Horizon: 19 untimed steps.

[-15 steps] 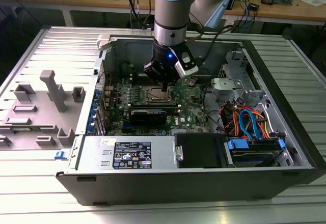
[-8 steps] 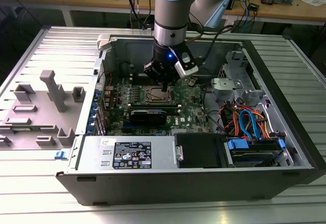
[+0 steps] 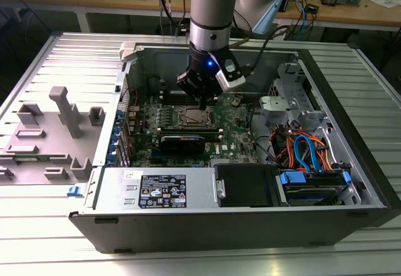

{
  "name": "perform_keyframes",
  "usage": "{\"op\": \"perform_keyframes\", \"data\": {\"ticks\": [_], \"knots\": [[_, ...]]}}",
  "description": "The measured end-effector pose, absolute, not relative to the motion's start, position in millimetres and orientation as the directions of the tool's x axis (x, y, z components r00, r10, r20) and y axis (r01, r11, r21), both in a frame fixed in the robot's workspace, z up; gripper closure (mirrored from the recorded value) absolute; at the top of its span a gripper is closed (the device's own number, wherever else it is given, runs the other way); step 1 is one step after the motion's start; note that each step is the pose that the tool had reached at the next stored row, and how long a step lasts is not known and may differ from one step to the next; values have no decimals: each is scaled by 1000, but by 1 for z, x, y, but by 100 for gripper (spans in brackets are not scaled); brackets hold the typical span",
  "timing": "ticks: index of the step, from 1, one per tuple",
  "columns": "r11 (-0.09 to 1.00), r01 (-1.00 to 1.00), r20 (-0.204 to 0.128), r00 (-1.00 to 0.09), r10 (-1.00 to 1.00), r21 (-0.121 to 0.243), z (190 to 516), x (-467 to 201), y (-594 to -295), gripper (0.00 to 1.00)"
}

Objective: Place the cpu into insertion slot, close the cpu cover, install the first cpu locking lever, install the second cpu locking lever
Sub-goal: 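Install the second cpu locking lever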

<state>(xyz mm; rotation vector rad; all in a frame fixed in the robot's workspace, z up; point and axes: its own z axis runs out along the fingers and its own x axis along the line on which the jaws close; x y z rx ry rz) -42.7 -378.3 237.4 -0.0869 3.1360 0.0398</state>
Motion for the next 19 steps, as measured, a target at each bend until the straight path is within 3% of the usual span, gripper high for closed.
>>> {"op": "perform_keyframes", "data": {"ticks": [19], "knots": [[998, -55, -5, -998, -55, 25, 240, -43, -392, 89]]}}
